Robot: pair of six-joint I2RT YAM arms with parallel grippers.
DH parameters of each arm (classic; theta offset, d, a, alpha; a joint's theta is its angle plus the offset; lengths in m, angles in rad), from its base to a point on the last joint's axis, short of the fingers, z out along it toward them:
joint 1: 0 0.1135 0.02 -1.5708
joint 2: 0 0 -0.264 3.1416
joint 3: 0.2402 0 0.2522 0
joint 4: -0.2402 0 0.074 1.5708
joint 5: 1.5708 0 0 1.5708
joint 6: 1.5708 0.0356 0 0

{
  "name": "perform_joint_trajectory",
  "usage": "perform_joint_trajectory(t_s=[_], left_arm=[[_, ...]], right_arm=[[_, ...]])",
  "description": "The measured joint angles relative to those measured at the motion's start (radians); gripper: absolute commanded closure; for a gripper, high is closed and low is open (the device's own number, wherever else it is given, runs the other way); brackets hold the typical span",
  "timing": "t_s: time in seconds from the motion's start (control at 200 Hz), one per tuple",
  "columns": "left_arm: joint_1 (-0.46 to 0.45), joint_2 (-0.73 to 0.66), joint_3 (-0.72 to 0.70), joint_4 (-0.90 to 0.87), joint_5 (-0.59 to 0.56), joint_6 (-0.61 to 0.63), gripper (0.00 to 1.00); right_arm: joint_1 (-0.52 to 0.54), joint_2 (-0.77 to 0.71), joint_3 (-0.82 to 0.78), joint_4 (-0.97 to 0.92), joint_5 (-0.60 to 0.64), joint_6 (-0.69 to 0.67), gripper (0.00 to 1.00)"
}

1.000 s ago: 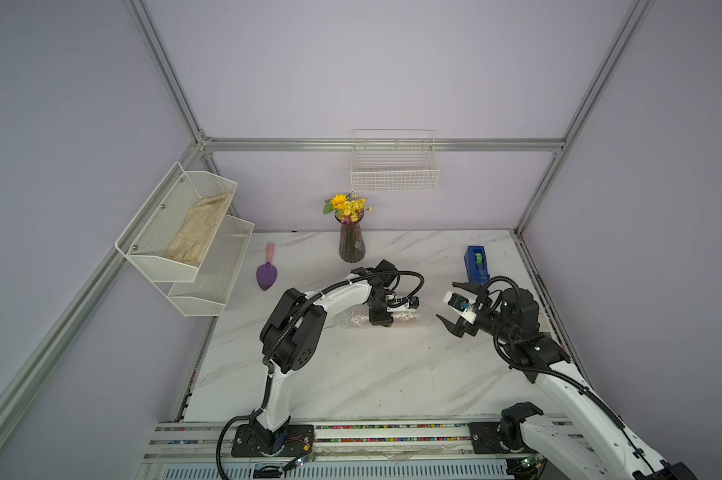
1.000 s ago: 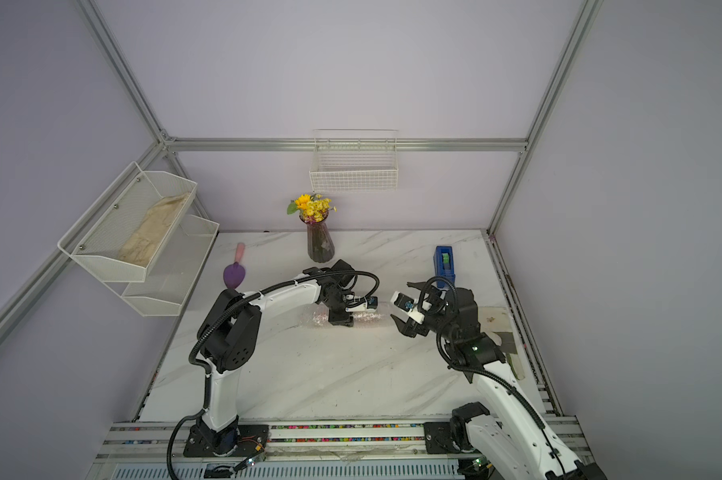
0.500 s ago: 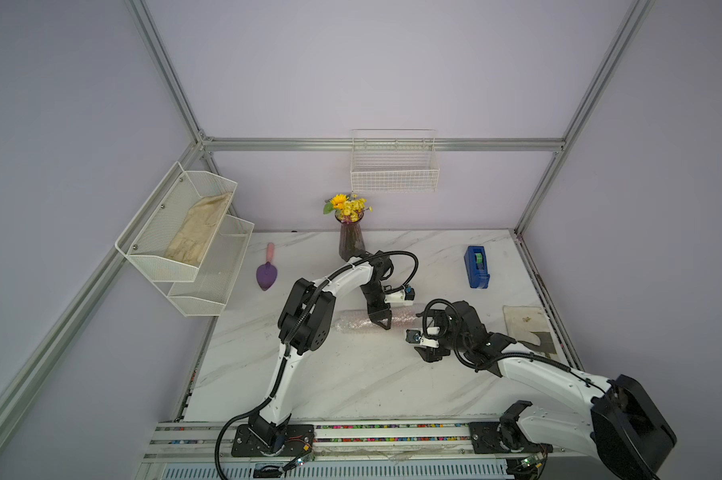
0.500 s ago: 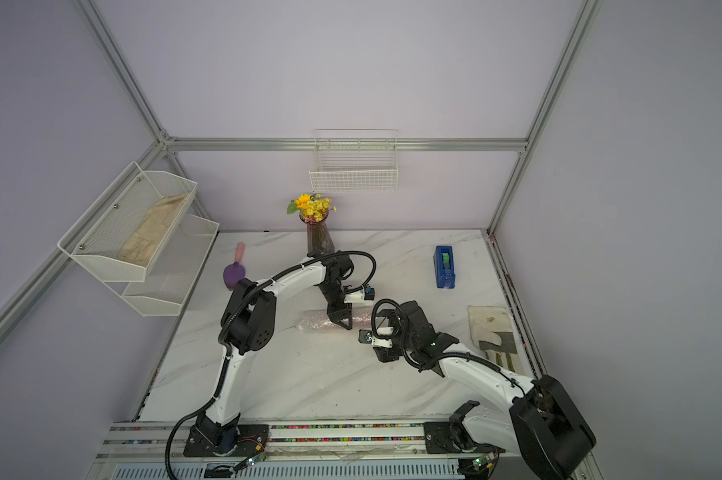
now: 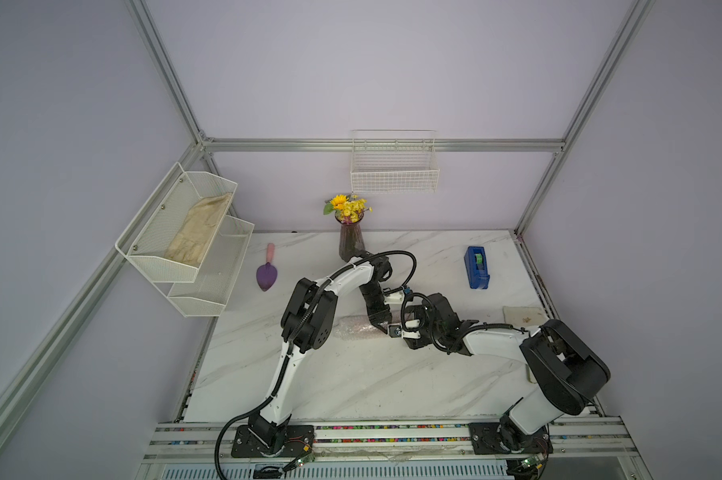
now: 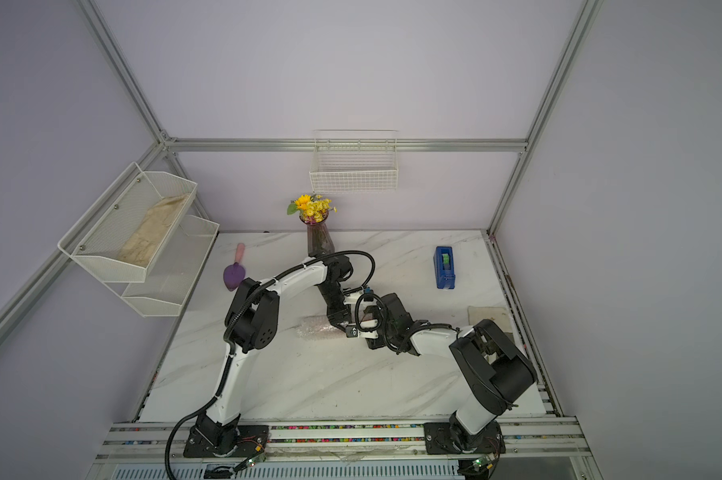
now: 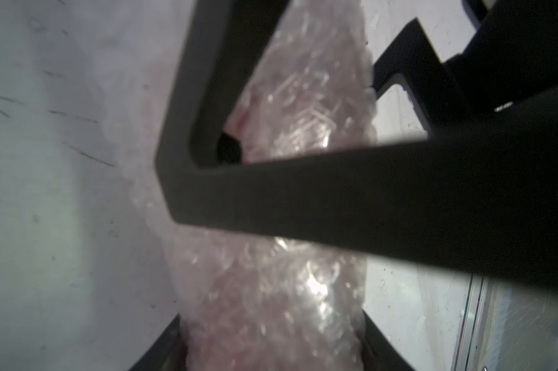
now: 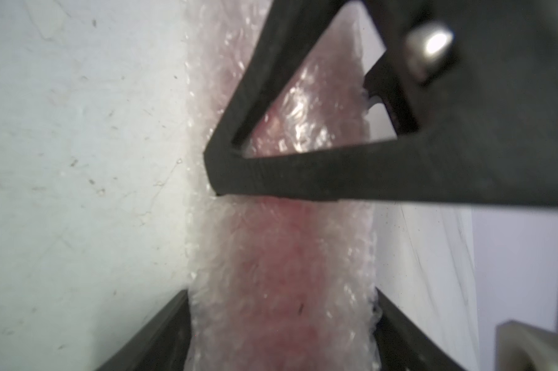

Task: Wrap wine bottles in bubble wrap
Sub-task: Wrap the wine bottle in bubble wrap.

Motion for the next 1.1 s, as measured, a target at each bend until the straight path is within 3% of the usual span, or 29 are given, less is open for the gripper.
perform_joint_trajectory(t_s=[0.18, 0.355, 0.47, 0.635, 0.765, 0.93, 1.1], left_arm=[[0.002, -0.029, -0.048, 0.052, -0.044, -0.024, 0.16], [0.005, -0.201, -0.236, 0.241, -0.177, -0.074, 0.0], [0.029, -0.411, -0.433, 0.42, -0.247, -0.12, 0.0], [0.073, -0.834, -0.703, 0.65, -0.302, -0.154, 0.0], [0.033, -1.042, -0.842, 0.777, -0.4, -0.116, 0.0], [-0.092, -1.057, -0.999, 0.912, -0.535, -0.013, 0.0], [-0.193, -0.918, -1.054, 1.025, -0.595, 0.057, 0.0]], right_arm=[[-0.025, 0.039, 0.065, -0.062, -0.053, -0.002, 0.45], [-0.06, 0.061, 0.146, -0.187, -0.153, 0.016, 0.45], [-0.091, 0.1, 0.244, -0.32, -0.238, 0.032, 0.46], [-0.14, 0.175, 0.375, -0.493, -0.346, 0.046, 0.49], [-0.154, 0.222, 0.463, -0.604, -0.385, 0.056, 0.48], [-0.169, 0.286, 0.572, -0.747, -0.412, 0.06, 0.48], [-0.171, 0.323, 0.635, -0.825, -0.425, 0.056, 0.47]])
